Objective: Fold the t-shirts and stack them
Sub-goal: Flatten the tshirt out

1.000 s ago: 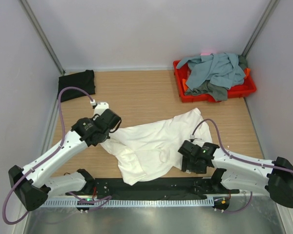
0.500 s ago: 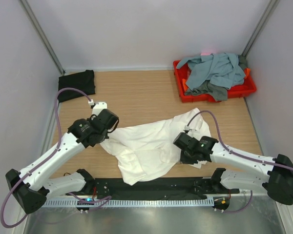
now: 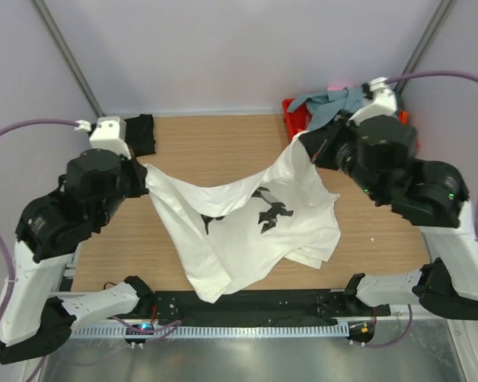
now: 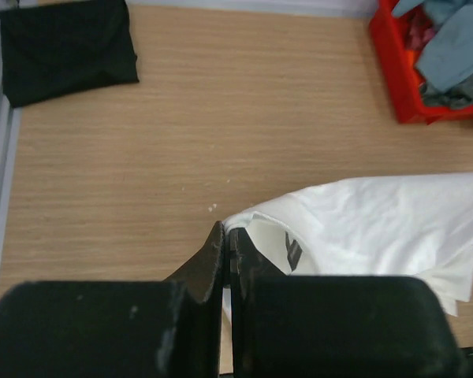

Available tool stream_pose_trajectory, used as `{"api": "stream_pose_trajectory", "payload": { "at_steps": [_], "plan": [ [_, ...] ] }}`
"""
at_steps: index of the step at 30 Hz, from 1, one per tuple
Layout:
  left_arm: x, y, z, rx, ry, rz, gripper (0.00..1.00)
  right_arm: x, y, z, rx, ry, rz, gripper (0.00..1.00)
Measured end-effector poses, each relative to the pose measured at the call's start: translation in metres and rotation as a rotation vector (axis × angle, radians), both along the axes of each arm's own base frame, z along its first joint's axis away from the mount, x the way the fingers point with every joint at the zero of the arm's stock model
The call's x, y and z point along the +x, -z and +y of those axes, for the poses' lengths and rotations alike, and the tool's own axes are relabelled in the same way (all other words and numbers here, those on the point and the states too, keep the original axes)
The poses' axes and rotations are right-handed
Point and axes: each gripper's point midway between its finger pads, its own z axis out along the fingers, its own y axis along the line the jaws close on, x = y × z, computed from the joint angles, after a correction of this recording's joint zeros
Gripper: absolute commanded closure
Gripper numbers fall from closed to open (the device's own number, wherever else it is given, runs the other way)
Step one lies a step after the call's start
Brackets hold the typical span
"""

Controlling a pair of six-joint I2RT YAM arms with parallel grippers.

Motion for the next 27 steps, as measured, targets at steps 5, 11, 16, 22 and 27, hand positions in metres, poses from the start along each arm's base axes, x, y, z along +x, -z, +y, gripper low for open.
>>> {"api": "stream_pose_trajectory", "payload": {
  "at_steps": [5,11,16,22,27],
  "plan": [
    [-0.012,-0.068,0.011,-0.053,0.046,-0.158,1.0,-0.014,-0.09,-0.042,0.046,0.012,-0.233,0.98],
    [-0.046,-0.113,0.036,-0.132,0.109,-0.349,1.0,-0.058,-0.128,-0.088,0.062,-0.087,-0.434,0.99],
    [-0.104,-0.149,0.055,-0.258,0.259,-0.574,1.0,-0.114,-0.148,-0.133,0.154,-0.188,-0.614,0.99],
    [-0.156,-0.177,0.079,-0.337,0.353,-0.769,1.0,-0.176,-0.179,-0.197,0.282,-0.22,-0.825,0.98],
    [-0.172,-0.189,0.081,-0.345,0.403,-0.827,1.0,-0.196,-0.199,-0.213,0.304,-0.249,-0.917,0.98]
  ]
}}
